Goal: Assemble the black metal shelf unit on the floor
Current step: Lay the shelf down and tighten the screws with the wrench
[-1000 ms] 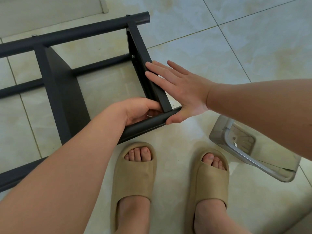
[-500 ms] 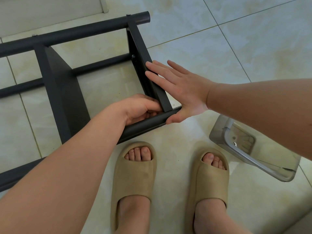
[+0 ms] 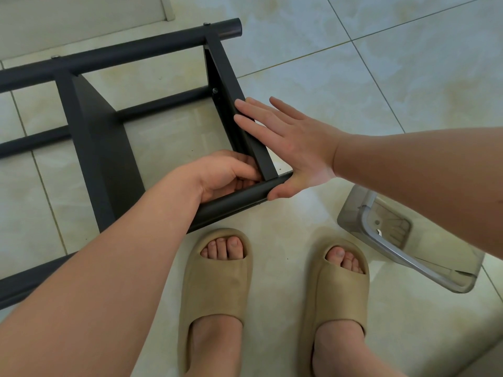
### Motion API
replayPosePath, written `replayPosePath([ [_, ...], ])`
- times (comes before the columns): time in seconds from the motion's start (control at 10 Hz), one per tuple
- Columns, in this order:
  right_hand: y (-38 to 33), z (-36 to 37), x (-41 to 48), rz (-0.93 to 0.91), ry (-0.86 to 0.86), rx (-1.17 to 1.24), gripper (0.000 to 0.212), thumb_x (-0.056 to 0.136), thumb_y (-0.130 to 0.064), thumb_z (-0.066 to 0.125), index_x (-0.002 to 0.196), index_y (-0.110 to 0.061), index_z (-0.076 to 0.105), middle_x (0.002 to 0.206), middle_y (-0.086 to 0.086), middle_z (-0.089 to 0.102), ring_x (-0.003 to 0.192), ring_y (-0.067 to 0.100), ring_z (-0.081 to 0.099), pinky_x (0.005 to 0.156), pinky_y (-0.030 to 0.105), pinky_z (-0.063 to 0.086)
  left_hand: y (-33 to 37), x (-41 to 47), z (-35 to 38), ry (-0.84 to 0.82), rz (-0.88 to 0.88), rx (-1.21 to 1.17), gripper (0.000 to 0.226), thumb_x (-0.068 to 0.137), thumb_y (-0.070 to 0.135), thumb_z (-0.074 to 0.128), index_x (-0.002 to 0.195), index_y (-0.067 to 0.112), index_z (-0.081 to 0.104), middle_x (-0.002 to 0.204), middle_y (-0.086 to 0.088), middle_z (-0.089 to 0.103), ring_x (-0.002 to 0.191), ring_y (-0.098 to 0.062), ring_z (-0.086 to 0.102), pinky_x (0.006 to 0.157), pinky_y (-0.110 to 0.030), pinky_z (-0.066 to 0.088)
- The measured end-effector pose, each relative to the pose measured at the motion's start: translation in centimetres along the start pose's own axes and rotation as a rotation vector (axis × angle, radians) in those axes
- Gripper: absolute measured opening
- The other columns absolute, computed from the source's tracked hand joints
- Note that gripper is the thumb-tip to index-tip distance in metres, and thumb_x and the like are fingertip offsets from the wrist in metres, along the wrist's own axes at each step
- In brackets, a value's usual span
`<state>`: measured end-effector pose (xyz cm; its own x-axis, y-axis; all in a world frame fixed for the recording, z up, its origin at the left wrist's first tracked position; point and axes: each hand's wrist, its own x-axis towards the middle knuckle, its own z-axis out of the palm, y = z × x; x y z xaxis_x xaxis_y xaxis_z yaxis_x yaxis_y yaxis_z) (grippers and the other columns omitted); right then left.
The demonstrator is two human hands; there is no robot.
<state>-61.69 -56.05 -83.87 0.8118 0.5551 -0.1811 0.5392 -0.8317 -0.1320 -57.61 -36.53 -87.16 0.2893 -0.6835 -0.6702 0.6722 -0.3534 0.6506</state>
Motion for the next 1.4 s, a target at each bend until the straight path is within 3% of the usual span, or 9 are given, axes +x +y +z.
replayPosePath([
  [0.2, -0.05, -0.01, 0.02, -0.003, 0.002, 0.001, 0.128, 0.072, -0.088, 0.045, 0.161, -0.007, 0.002, 0.169, 0.016, -0.001, 0.157, 0.029, -0.002, 0.126, 0.048, -0.002, 0.03, 0.11, 0.05, -0.025, -0.04, -0.041, 0.015, 0.091, 0.001, 0.054, 0.09, 0.005, 0.069, 0.084, -0.012, 0.07, 0.077, -0.022, 0.064, 0.076, -0.033, 0.056],
  [0.4, -0.02, 0.01, 0.02, 0.001, -0.006, -0.002, 0.128, 0.072, -0.088, 0.044, 0.162, -0.008, 0.001, 0.169, 0.015, -0.002, 0.157, 0.028, -0.003, 0.126, 0.049, -0.002, -0.16, -0.09, 0.14, 0.008, -0.041, 0.087, 0.012, 0.09, 0.003, 0.06, 0.097, 0.0, 0.07, 0.098, -0.024, 0.06, 0.09, -0.032, 0.058, 0.077, -0.035, 0.056],
  [0.5, -0.02, 0.0, 0.02, 0.0, -0.007, 0.001, 0.128, 0.072, -0.088, 0.044, 0.162, -0.008, 0.001, 0.169, 0.015, -0.003, 0.157, 0.028, -0.003, 0.126, 0.048, -0.003, -0.14, -0.14, 0.1, 0.018, -0.03, 0.084, 0.013, 0.09, -0.001, 0.059, 0.096, -0.002, 0.069, 0.097, -0.025, 0.056, 0.089, -0.033, 0.055, 0.071, -0.032, 0.057],
  [0.6, -0.01, 0.03, 0.04, 0.002, -0.011, 0.0, 0.128, 0.072, -0.088, 0.045, 0.162, -0.008, 0.0, 0.169, 0.015, -0.003, 0.157, 0.028, -0.004, 0.126, 0.048, -0.003, -0.14, -0.11, 0.14, 0.018, -0.01, 0.058, 0.017, 0.09, -0.005, 0.057, 0.087, 0.001, 0.072, 0.087, -0.022, 0.063, 0.078, -0.03, 0.062, 0.069, -0.031, 0.058],
  [0.8, 0.03, 0.04, 0.03, -0.001, -0.005, -0.002, 0.128, 0.072, -0.088, 0.044, 0.162, -0.007, 0.002, 0.169, 0.015, -0.002, 0.157, 0.028, -0.002, 0.126, 0.047, -0.003, -0.02, -0.19, 0.07, -0.023, -0.011, -0.008, 0.02, 0.091, -0.01, 0.051, 0.091, -0.002, 0.069, 0.081, -0.015, 0.073, 0.071, -0.021, 0.072, 0.069, -0.029, 0.061],
  [0.9, 0.05, 0.09, 0.03, 0.0, -0.002, -0.002, 0.128, 0.072, -0.088, 0.044, 0.162, -0.008, 0.002, 0.169, 0.015, -0.002, 0.157, 0.028, -0.003, 0.126, 0.048, -0.003, 0.05, -0.25, 0.14, -0.024, -0.011, -0.02, 0.02, 0.092, -0.011, 0.049, 0.093, -0.002, 0.066, 0.084, -0.016, 0.073, 0.073, -0.022, 0.072, 0.075, -0.031, 0.06],
  [1.1, 0.1, 0.13, 0.03, -0.003, 0.003, -0.002, 0.128, 0.072, -0.089, 0.044, 0.161, -0.008, 0.001, 0.169, 0.015, -0.002, 0.157, 0.028, -0.002, 0.126, 0.047, -0.003, 0.22, -0.35, 0.36, -0.018, -0.023, -0.037, 0.026, 0.092, -0.01, 0.048, 0.114, -0.003, 0.06, 0.114, -0.029, 0.063, 0.106, -0.04, 0.061, 0.102, -0.05, 0.047],
  [1.2, 0.09, 0.14, 0.03, -0.002, 0.002, -0.008, 0.127, 0.073, -0.089, 0.043, 0.162, -0.008, 0.001, 0.169, 0.015, -0.003, 0.157, 0.029, -0.002, 0.126, 0.048, -0.002, 0.27, -0.3, 0.45, 0.0, -0.083, 0.023, 0.02, 0.094, 0.005, 0.052, 0.106, 0.002, 0.068, 0.101, -0.017, 0.069, 0.09, -0.027, 0.066, 0.086, -0.037, 0.055],
  [1.4, 0.05, 0.07, 0.02, -0.001, -0.002, -0.004, 0.128, 0.073, -0.089, 0.043, 0.161, -0.008, 0.001, 0.169, 0.015, -0.003, 0.157, 0.029, -0.003, 0.126, 0.049, -0.002, 0.13, -0.36, 0.5, 0.008, -0.041, 0.097, 0.013, 0.092, 0.003, 0.06, 0.098, -0.001, 0.071, 0.085, -0.016, 0.071, 0.074, -0.023, 0.069, 0.073, -0.031, 0.058],
])
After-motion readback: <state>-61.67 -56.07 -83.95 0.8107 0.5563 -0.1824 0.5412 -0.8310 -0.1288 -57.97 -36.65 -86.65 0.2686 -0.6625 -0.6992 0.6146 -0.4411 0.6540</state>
